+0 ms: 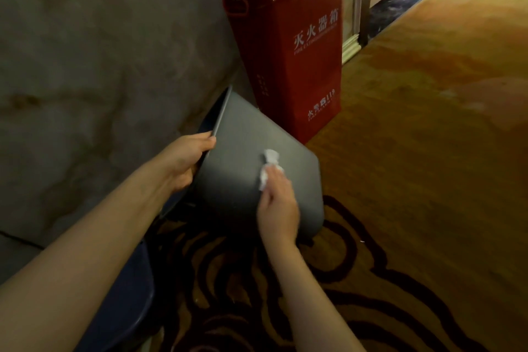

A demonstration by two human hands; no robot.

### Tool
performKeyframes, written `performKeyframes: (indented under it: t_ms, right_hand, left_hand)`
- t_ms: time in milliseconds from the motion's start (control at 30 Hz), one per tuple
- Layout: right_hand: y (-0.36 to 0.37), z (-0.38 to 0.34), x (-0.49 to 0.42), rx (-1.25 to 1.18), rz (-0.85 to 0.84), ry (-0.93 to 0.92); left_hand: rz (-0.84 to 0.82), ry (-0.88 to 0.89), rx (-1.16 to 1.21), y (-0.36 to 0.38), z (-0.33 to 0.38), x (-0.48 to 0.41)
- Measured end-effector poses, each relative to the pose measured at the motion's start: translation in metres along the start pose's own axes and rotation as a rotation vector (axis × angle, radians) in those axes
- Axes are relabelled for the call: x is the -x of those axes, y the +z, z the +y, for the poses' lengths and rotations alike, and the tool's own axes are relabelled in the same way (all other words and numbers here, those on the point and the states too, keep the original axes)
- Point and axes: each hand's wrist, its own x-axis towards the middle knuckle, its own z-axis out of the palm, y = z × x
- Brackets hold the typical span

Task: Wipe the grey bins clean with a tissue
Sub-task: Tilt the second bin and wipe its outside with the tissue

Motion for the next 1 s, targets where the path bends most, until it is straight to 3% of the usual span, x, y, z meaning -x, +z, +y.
performKeyframes:
  t_ms: [133,300,367,500,733,833,1000]
  right_hand:
    - [-0.026,0.057,-0.005,-0.011,0.062,0.376]
    - [-0.035,0.085,-0.014,-0.09,0.065,0.586]
    - [-0.035,0.081,-0.016,-0.091,0.076,0.587]
    - [-0.029,0.049,0.0,-0.098,0.097,0.396]
    - [0.006,-0.047,0.035,-0.002,0.005,-0.26]
    - [0.004,-0.069,0.036,0.013,0.011,-0.355]
    - [-0.012,-0.089,0.025,0.038,-0.078,-0.395]
  left_hand:
    - [0.004,-0.004,0.006,0.005,0.002,0.001]
    - [-0.006,0.043,-0.037,0.018,0.005,0.001]
    - [0.028,0.051,-0.055,0.019,0.006,0.0]
    - [0.096,0.032,-0.033,0.012,0.007,-0.003]
    - [0.088,-0.061,0.004,0.018,0.021,-0.003]
    - [0.117,-0.166,-0.017,0.012,0.032,-0.003]
    - [-0.018,-0.221,-0.072,0.004,0.059,0.008]
